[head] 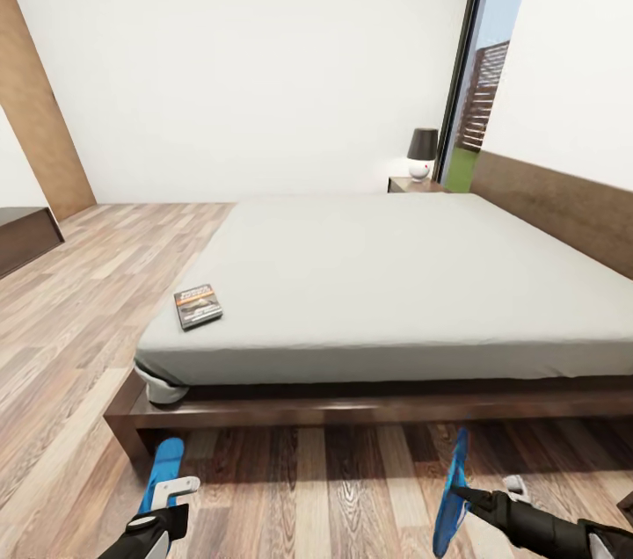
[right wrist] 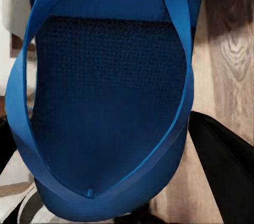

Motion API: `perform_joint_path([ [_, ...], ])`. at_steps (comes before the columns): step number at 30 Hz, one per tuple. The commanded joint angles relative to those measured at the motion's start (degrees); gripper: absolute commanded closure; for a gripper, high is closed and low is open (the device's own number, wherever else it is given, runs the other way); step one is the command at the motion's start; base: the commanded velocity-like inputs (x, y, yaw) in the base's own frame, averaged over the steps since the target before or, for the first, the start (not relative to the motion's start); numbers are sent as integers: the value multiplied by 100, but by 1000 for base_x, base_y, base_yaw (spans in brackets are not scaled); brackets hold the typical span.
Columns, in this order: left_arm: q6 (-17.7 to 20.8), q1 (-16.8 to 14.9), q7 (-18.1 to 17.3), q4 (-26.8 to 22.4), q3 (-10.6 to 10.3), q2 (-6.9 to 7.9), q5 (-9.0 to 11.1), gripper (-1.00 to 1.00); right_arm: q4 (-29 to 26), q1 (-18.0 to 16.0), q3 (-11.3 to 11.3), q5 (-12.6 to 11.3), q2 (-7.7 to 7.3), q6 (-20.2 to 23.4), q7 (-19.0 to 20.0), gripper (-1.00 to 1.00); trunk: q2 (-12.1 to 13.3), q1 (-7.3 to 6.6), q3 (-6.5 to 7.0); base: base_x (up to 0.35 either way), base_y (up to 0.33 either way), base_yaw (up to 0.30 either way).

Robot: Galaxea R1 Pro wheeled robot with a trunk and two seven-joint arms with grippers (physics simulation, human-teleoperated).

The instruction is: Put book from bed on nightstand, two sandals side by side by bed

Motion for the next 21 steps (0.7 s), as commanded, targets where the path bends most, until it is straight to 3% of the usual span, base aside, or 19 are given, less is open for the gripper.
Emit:
perform_joint_path([
  [1, 35, 0, 11, -16, -3, -27, 27, 100, -132, 2, -107, -121, -6, 107, 60, 100, -44, 22, -25, 0, 0, 0],
  [4, 31, 0, 11, -14, 3, -51, 27, 100, -234, 2, -545, -422, -7, 160, 84, 100, -164, 88, -78, 0, 0, 0],
  [8, 29, -1, 11, -8, 6, -57, 27, 100, -212, 2, -1145, -518, -10, 154, 59, 100, -324, 176, -150, 0, 0, 0],
  [11, 27, 0, 11, -8, 3, -58, 27, 100, -202, 2, -1253, -525, -11, 152, 65, 100, -445, 241, -204, 0, 0, 0],
  [21, 29, 0, 11, -9, 6, -58, 27, 100, -201, 2, -1277, -527, -7, 144, 59, 100, -846, 461, -384, 0, 0, 0],
])
